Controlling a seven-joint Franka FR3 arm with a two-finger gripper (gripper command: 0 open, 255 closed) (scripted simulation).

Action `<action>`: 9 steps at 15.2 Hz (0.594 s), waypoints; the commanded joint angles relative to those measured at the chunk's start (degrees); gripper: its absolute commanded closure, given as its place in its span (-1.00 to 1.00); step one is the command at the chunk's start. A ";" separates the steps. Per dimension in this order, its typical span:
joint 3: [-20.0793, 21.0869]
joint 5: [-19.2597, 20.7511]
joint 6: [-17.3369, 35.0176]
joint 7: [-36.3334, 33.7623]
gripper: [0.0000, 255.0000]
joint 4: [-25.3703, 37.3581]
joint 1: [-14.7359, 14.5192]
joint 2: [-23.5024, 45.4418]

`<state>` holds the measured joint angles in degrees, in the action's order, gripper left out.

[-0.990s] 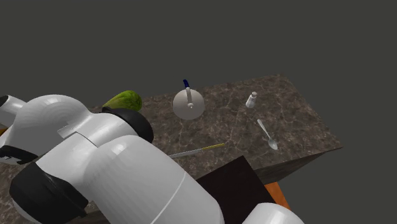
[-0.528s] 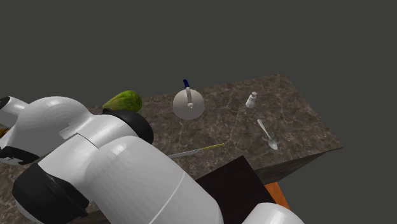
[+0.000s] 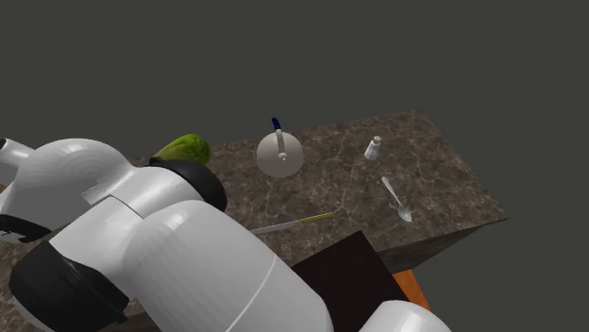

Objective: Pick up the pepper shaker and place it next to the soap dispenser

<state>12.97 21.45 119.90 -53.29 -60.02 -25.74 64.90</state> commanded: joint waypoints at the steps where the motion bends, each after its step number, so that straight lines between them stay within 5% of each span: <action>1: 0.36 -0.27 -1.50 0.03 -1.00 -1.07 0.10 -2.50; 9: 0.52 -0.40 -2.28 0.07 -1.00 -1.26 0.10 -3.45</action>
<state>13.49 21.05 117.63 -53.22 -61.28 -25.65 61.46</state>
